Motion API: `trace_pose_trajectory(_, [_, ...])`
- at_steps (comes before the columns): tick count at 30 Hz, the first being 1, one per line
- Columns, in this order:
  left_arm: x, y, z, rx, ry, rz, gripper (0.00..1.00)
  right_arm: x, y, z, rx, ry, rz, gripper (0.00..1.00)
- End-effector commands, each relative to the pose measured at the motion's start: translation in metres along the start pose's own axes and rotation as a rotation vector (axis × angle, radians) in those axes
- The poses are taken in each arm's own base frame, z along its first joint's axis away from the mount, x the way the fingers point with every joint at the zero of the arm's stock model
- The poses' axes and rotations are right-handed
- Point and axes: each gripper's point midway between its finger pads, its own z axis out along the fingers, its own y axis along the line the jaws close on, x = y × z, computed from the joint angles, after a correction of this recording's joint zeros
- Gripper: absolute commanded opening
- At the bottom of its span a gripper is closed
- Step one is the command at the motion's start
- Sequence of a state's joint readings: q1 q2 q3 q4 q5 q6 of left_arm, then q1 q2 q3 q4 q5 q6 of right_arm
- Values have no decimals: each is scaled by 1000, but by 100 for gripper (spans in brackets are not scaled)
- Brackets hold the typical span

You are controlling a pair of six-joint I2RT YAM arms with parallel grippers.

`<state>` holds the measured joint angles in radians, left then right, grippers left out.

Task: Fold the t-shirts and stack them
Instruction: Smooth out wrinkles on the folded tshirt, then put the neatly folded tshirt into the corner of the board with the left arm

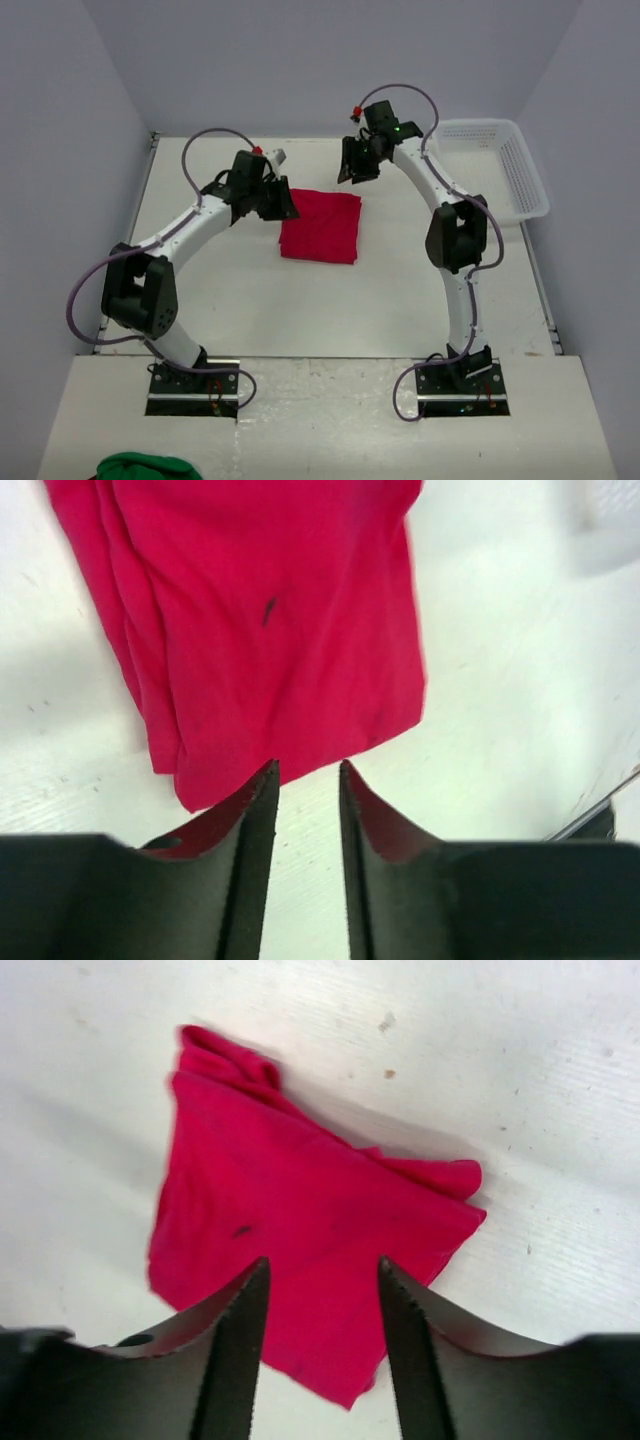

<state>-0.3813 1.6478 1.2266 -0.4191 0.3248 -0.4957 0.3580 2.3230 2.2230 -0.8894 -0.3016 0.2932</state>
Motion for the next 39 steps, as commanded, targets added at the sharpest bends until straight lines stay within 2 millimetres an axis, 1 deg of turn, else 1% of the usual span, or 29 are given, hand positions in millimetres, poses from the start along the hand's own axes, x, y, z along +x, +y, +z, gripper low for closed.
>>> trace_pose_trajectory(1, [-47,-14,-42,-63,-134,120,34,-42,51,-93,-79,-210,-106,51])
trace_pose_trajectory(2, [-48,-10,-39,-84,-120,124,40,-40,54,-103,-79,-216,-107,57])
trace_pose_trajectory(3, [-52,-9,-43,-110,-100,133,50,-34,55,-122,-50,-234,-92,57])
trace_pose_trajectory(4, [-49,1,-32,-134,-48,122,51,-30,56,-132,-45,-245,-81,58])
trace_pose_trajectory(5, [-49,1,-29,-128,-21,131,51,-23,59,-141,-56,-250,-73,59])
trace_pose_trajectory(6, [-56,-6,-29,-97,-12,152,55,-8,66,-162,-84,-274,-70,59])
trace_pose_trajectory(7, [-56,4,-27,-116,11,135,63,1,73,-170,-100,-290,-80,59])
trace_pose_trajectory(8, [-56,14,-17,-128,29,121,67,10,76,-178,-110,-305,-84,60])
trace_pose_trajectory(9, [-59,21,-15,-128,33,107,69,29,74,-174,-109,-284,-73,60])
trace_pose_trajectory(10, [-62,40,-9,-133,42,72,69,37,86,-201,-126,-333,-91,60])
trace_pose_trajectory(11, [-63,47,-7,-114,50,50,69,46,88,-208,-131,-339,-94,60])
trace_pose_trajectory(12, [-62,51,-3,-81,64,40,69,63,89,-207,-131,-317,-97,60])
trace_pose_trajectory(13, [-61,71,2,-105,77,8,69,69,95,-229,-145,-359,-108,59])
trace_pose_trajectory(14, [-61,79,3,-115,82,2,69,81,93,-228,-147,-343,-107,60])
trace_pose_trajectory(15, [-62,87,6,-95,81,-4,68,88,97,-233,-158,-344,-112,60])
trace_pose_trajectory(16, [-59,92,12,-77,95,-17,67,93,99,-249,-170,-373,-119,60])
trace_pose_trajectory(17, [-55,93,15,-52,106,-28,67,101,97,-248,-170,-361,-120,60])
trace_pose_trajectory(18, [-55,91,18,-16,105,-32,66,106,96,-250,-178,-362,-120,60])
trace_pose_trajectory(20, [-52,94,24,-9,111,-35,66,118,92,-253,-175,-362,-124,60])
trace_pose_trajectory(24, [-43,87,32,69,149,-37,67,130,78,-252,-134,-363,-108,60])
trace_pose_trajectory(26, [-37,86,38,97,169,-54,69,134,79,-254,-143,-367,-106,60])
trace_pose_trajectory(29, [-28,85,45,140,196,-83,70,135,79,-255,-148,-378,-107,60])
trace_pose_trajectory(30, [-25,88,50,143,201,-92,70,134,78,-258,-139,-392,-106,60])
trace_pose_trajectory(34, [-17,98,58,111,227,-113,70,129,81,-270,-146,-426,-118,60])
trace_pose_trajectory(37, [-15,103,63,101,232,-113,70,129,81,-272,-145,-433,-121,60])
trace_pose_trajectory(39, [-10,107,68,92,254,-124,70,130,81,-272,-150,-436,-121,60])
